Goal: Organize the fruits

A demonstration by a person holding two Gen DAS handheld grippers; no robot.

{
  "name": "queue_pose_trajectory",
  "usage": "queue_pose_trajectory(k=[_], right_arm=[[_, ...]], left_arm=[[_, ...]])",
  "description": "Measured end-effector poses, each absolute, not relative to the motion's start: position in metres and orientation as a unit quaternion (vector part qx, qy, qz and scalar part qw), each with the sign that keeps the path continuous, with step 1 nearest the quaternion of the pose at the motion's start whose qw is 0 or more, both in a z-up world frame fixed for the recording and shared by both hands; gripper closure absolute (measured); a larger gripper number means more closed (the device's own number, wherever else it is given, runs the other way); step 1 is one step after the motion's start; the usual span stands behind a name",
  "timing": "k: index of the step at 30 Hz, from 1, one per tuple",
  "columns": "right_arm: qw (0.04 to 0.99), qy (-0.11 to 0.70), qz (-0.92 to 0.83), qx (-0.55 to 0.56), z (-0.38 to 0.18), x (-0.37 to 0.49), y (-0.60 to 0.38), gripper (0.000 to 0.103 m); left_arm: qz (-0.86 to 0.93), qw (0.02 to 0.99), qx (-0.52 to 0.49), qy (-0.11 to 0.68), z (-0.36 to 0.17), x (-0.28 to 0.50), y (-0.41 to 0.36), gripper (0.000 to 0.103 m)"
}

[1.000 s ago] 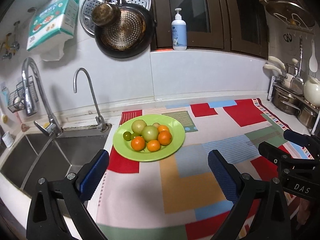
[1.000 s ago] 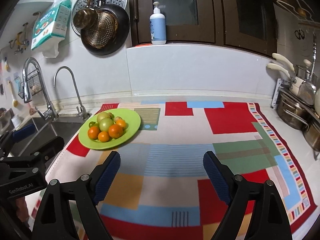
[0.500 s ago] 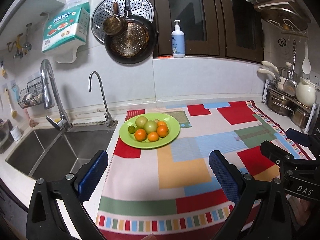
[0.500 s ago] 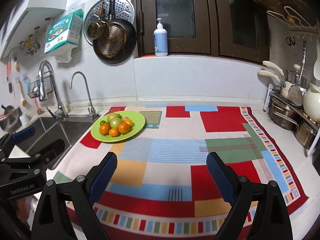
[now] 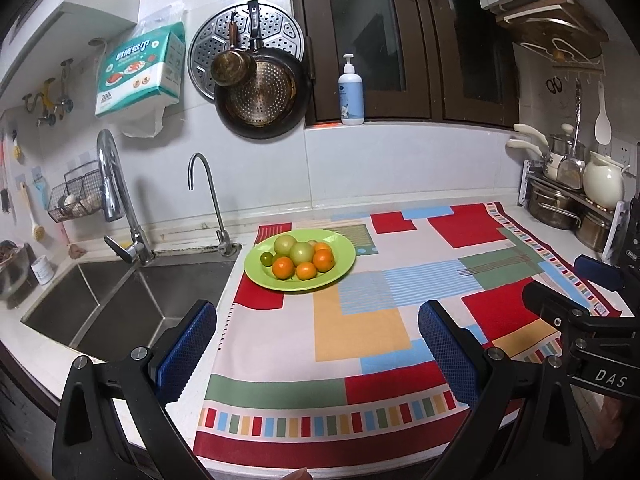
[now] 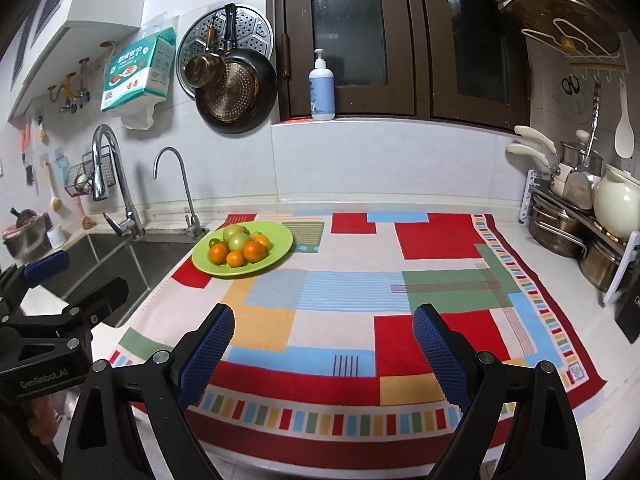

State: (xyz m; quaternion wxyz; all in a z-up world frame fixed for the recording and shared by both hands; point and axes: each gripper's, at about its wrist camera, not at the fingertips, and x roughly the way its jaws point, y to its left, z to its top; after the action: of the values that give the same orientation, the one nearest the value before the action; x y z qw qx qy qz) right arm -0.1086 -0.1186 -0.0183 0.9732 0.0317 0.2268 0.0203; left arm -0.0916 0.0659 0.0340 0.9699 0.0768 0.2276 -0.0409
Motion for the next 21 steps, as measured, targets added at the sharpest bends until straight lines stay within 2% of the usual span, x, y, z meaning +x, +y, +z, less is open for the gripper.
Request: queue_pose_trajectory(k=[21], right_arm=[[0.975,0.220,0.018,0.029,-0.020,-0.127,-0.126,0.011]], left_arm=[[-0.040,0.972,0.085,0.217,0.036,-0.104,0.061,0.000]])
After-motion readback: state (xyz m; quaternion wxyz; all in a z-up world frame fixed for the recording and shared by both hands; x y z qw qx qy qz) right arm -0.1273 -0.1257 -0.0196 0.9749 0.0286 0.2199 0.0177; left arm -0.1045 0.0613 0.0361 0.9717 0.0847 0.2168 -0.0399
